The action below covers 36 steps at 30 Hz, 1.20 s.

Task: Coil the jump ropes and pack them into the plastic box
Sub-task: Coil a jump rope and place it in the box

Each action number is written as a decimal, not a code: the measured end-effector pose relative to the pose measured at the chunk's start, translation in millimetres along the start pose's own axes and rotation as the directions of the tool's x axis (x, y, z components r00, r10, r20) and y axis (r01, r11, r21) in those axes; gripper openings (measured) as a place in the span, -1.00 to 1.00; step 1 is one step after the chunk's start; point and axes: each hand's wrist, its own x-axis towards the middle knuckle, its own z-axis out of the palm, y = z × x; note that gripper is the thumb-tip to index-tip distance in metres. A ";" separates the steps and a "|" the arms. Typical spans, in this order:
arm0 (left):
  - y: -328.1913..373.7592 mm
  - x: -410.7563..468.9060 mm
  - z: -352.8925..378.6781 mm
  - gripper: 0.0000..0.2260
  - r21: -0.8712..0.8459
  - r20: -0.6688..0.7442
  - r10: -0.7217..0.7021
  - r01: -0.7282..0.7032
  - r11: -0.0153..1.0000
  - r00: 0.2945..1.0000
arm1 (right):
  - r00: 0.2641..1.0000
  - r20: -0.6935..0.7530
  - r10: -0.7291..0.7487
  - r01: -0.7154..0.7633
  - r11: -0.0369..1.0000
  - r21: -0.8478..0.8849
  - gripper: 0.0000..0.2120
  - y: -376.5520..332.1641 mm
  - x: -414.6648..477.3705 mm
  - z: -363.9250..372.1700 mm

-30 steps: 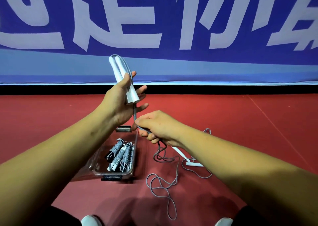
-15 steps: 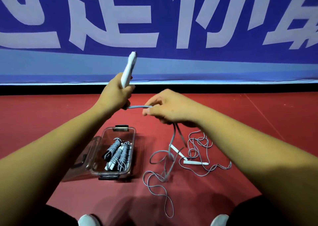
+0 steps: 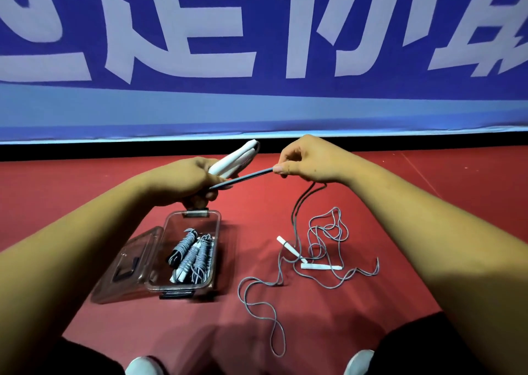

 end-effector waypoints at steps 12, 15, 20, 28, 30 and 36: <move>-8.8 -2.2 -0.7 -0.88 0.516 0.022 -0.109 0.082 0.852 0.994 | 0.998 -0.033 -0.059 0.054 0.989 -0.138 -0.82 8.6 10.0 3.8; -7.9 -1.9 13.6 -0.79 0.574 0.163 -0.037 -0.064 0.817 0.986 | 0.993 -0.090 -0.071 0.054 0.983 -0.175 -0.82 8.0 10.9 3.8; 15.7 -13.4 22.3 -0.76 0.570 0.153 0.321 -0.349 0.744 0.935 | 0.986 -0.160 -0.039 0.049 0.997 0.057 -0.86 17.6 12.8 10.2; 10.5 -1.7 2.7 -0.86 0.110 -0.342 0.166 -0.136 0.985 0.925 | 0.977 0.164 0.133 -0.206 0.774 0.598 -0.72 9.9 14.1 90.9; 5.4 5.0 -4.0 -0.87 0.087 -0.407 0.097 -0.067 0.994 0.908 | 0.975 0.163 0.152 -0.221 0.756 0.617 -0.73 6.1 16.1 92.2; -12.1 21.6 -31.1 -0.92 0.052 -0.663 -0.001 0.047 0.998 0.749 | 0.921 0.324 0.219 -0.367 0.770 0.522 -0.74 -4.6 2.8 101.3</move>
